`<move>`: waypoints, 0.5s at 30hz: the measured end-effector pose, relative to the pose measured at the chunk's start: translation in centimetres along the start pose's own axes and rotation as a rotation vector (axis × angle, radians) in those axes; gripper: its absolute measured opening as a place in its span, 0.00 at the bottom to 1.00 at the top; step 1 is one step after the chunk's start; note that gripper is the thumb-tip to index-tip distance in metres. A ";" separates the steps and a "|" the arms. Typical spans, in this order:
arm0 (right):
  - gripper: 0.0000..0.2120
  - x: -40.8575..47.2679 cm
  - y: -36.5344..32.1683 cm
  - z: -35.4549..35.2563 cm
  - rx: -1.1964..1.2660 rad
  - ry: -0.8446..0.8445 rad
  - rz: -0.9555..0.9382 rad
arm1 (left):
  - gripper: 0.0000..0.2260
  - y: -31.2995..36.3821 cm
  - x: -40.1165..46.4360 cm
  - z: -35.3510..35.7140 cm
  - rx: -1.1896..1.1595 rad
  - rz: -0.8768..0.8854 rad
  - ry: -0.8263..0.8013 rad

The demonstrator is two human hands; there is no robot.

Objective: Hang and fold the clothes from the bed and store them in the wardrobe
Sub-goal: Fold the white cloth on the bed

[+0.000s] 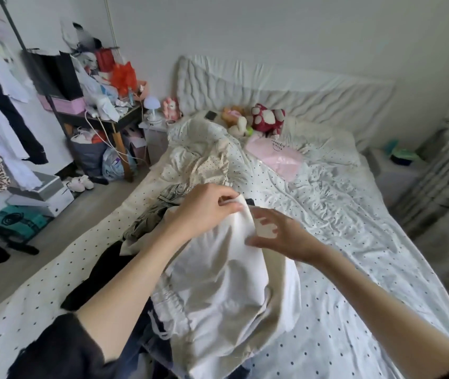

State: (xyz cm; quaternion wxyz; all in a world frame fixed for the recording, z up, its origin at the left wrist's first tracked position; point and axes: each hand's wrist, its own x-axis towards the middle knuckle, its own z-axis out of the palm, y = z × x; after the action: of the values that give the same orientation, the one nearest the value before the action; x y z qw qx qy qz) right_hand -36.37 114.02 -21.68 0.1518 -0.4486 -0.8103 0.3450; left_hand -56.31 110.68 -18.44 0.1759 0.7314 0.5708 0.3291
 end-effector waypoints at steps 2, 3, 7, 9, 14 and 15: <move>0.18 0.2 -1.3 0.4 -0.080 0.045 -0.073 | 0.11 0.7 0.2 0.1 -0.055 -0.032 0.067; 0.12 0.3 -1.4 0.8 -0.133 0.083 -0.085 | 0.10 0.8 0.3 0.0 -0.080 -0.078 0.109; 0.12 0.4 -0.4 1.1 -0.128 0.229 0.024 | 0.06 -0.1 -0.5 0.3 -0.230 -0.223 0.121; 0.08 0.4 0.4 0.6 -0.064 0.263 0.060 | 0.05 -1.0 -1.6 1.2 -0.194 -0.269 -0.029; 0.07 0.1 1.7 0.1 -0.048 0.379 0.063 | 0.20 -1.7 -3.8 4.7 -0.128 -0.416 0.014; 0.08 -0.4 2.4 0.2 -0.047 0.382 0.089 | 0.20 -1.4 -3.6 5.2 -0.150 -0.430 0.068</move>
State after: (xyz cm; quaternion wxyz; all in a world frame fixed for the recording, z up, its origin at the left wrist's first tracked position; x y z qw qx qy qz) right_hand -34.81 114.49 -23.42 0.2770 -0.5448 -0.7538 0.2411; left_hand -54.24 108.23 -24.05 0.2767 0.5664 0.6929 0.3502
